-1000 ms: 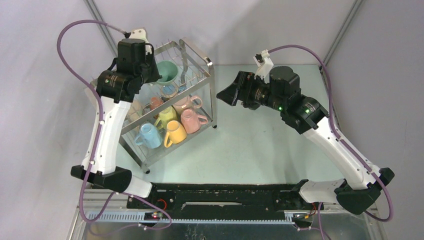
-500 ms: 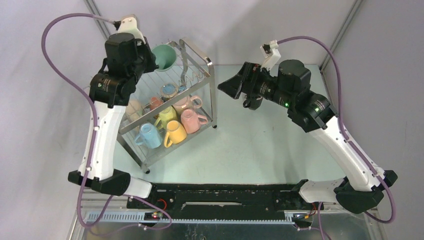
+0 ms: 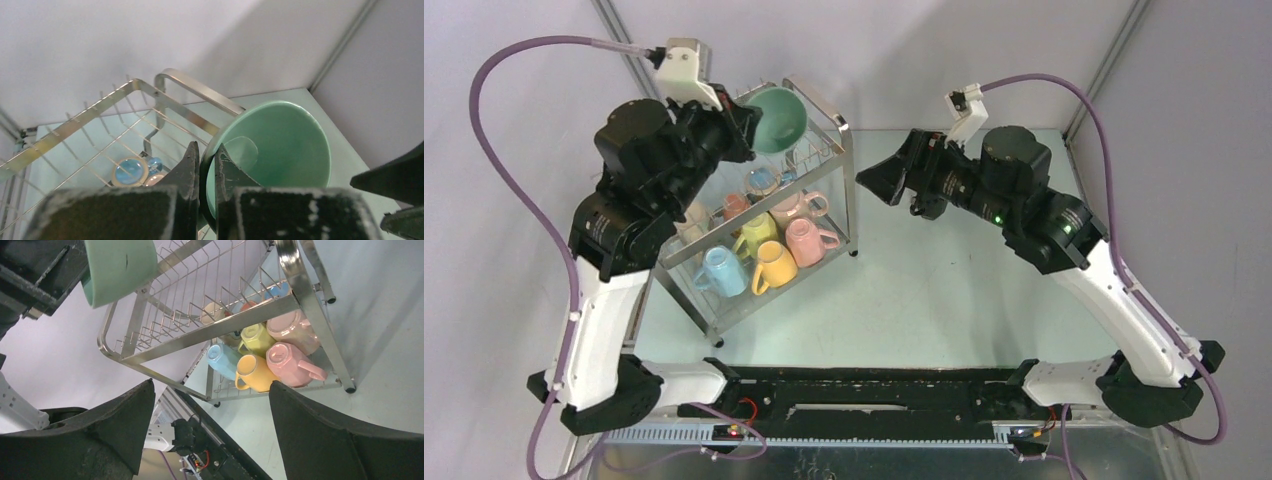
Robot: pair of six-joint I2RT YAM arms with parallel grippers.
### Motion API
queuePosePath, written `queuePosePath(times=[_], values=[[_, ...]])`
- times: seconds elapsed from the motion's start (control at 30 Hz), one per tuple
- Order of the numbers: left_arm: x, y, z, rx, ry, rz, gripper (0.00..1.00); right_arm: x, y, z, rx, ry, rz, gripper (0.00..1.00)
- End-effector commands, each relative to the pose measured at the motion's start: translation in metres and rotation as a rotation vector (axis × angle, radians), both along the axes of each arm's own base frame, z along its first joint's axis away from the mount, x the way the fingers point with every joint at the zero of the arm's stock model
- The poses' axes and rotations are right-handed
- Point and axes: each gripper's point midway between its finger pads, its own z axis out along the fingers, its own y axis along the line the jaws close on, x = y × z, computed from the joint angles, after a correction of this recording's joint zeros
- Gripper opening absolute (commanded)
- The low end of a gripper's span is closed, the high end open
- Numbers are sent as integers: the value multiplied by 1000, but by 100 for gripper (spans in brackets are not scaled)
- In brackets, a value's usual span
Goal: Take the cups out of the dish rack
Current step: Unload the cup from the dish rack.
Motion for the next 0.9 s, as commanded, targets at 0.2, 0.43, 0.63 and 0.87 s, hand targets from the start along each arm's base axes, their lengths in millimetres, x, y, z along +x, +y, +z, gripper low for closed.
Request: queuePosePath(times=[0.2,0.43,0.63,0.87], values=[[-16,-51,-6,84,-49,-65,0,-26,-53,33,12,-118,-172,89],[-22,-97,-29,137,-29,-144,0,-28,-58,24,-45,-117,-232,85],[-29,-127,-49,167,-12,-190,0,-19,-56,5,-128,-89,-283,81],[-35,-154,-67,200,4,-242,0,-12,-48,-17,-200,-56,-287,70]])
